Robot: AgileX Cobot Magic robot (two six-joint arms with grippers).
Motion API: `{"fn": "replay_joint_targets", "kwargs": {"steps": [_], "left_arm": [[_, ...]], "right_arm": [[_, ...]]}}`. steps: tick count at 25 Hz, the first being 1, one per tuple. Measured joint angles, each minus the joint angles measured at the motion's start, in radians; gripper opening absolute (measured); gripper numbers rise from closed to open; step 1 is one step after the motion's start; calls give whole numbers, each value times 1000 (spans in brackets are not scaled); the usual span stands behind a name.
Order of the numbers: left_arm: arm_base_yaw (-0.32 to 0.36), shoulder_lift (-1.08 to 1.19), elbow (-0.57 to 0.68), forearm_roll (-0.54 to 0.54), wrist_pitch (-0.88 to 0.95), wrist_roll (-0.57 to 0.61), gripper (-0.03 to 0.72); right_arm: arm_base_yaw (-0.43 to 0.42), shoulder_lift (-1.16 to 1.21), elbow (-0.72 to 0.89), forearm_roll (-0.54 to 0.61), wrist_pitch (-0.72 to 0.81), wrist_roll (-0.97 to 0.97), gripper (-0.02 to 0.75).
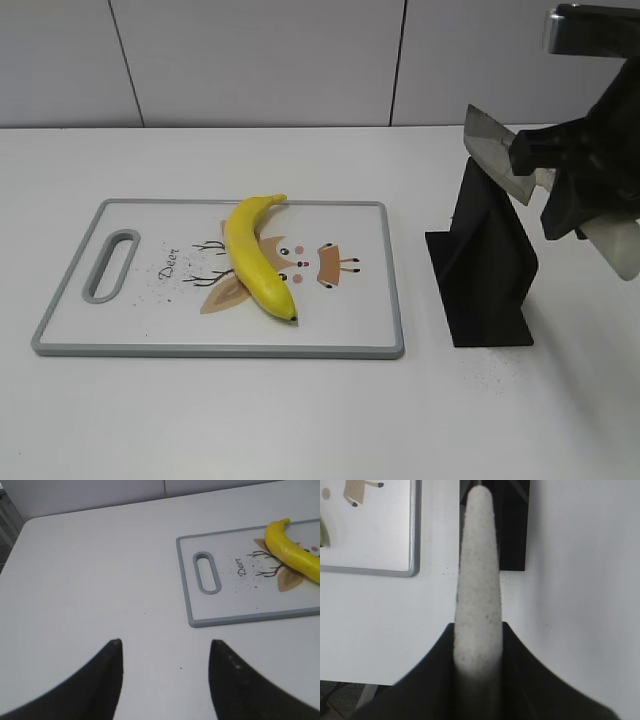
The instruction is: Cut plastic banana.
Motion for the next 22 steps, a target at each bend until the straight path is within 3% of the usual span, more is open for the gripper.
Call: {"fn": "replay_joint_targets", "kwargs": {"steps": [12, 22], "left_arm": [[0, -1, 0, 1, 0, -12, 514], [0, -1, 0, 1, 0, -12, 513]], "right_arm": [[0, -2, 3, -32, -40, 44, 182], [0, -2, 120, -3, -94, 44, 182]]}}
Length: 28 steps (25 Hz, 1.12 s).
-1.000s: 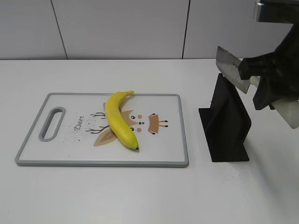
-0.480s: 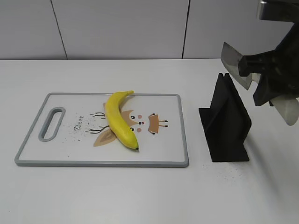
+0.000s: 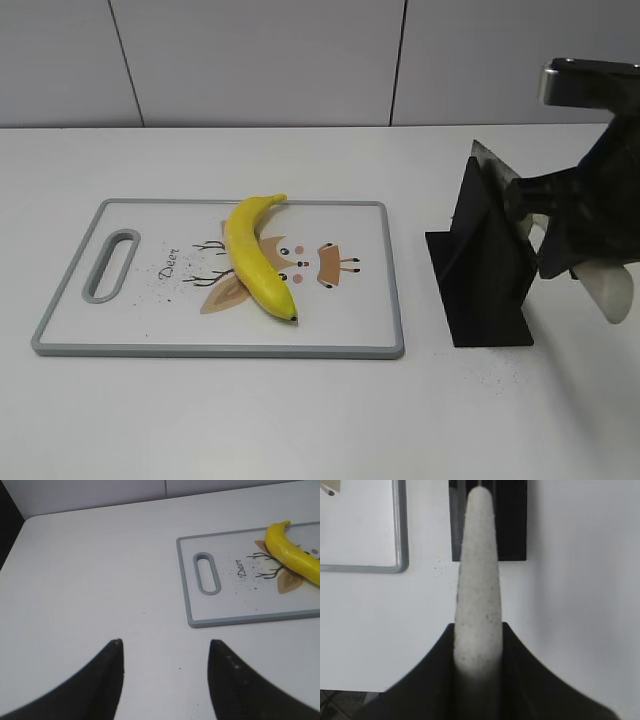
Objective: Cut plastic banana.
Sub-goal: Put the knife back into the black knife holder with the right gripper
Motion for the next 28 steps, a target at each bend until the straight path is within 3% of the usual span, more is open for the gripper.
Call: {"fn": "replay_joint_targets", "kwargs": {"steps": [20, 23, 28], "left_arm": [[0, 0, 0, 0, 0, 0, 508], [0, 0, 0, 0, 0, 0, 508], [0, 0, 0, 0, 0, 0, 508]], "right_arm": [[0, 62, 8, 17, -97, 1, 186], [0, 63, 8, 17, -107, -18, 268], [0, 63, 8, 18, -113, -50, 545]]}}
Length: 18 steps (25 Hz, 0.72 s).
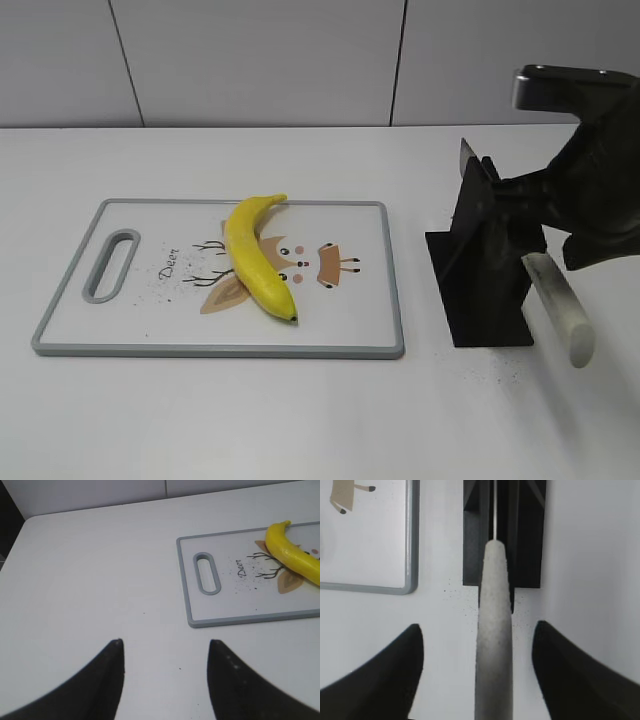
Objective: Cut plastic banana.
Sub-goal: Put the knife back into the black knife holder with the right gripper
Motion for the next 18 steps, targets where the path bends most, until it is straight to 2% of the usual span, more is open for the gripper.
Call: {"fn": "replay_joint_targets", "kwargs": {"steps": [3, 9, 14, 18], "left_arm": [[0, 0, 0, 0, 0, 0, 508], [0, 0, 0, 0, 0, 0, 511], [0, 0, 0, -1, 0, 0, 643], [0, 0, 0, -1, 0, 0, 652]], "right_arm": [[0, 0, 0, 7, 0, -16, 609], [0, -31, -51, 48, 77, -125, 624], [0, -189, -81, 56, 112, -246, 624], [0, -342, -36, 56, 113, -318, 624]]}}
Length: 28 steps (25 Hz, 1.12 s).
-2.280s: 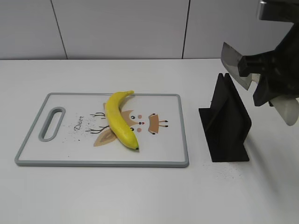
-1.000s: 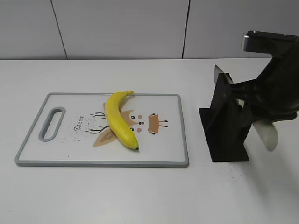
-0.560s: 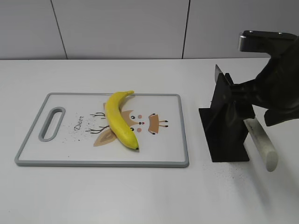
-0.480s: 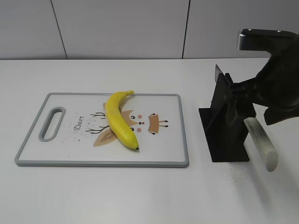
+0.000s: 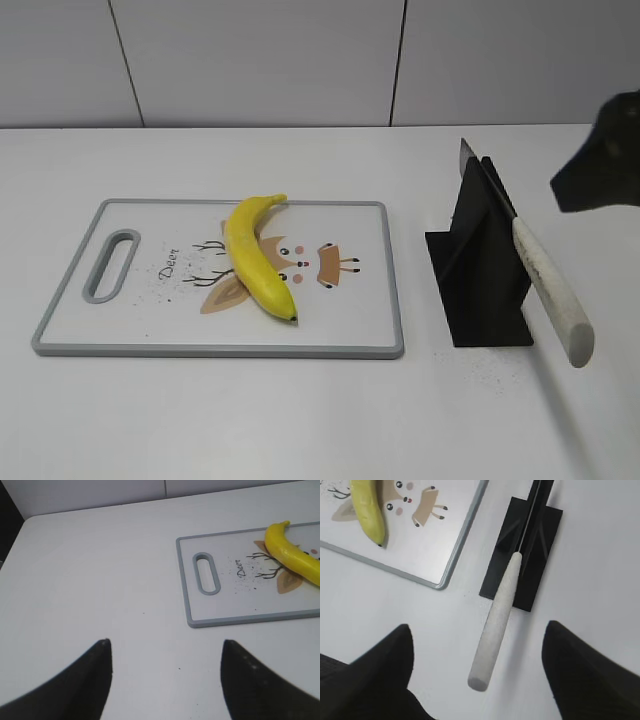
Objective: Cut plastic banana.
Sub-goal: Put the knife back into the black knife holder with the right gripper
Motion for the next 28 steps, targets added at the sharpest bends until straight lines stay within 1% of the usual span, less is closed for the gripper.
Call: {"fn": "replay_joint_targets", "kwargs": {"steps": [4, 8, 12, 18, 23, 28], "left_arm": [[0, 0, 0, 0, 0, -5, 651], [0, 0, 0, 0, 0, -17, 633], [0, 0, 0, 0, 0, -40, 602], [0, 0, 0, 0, 0, -49, 592], [0, 0, 0, 0, 0, -49, 591], [0, 0, 0, 0, 0, -49, 590]], "right_arm": [[0, -153, 103, 0, -11, -65, 624], [0, -312, 216, -1, -57, -108, 602], [0, -459, 335, -1, -80, -108, 589], [0, -655, 488, -2, -81, -108, 580], [0, -811, 555, -2, -54, -121, 580], [0, -944, 568, -3, -27, -161, 578]]}}
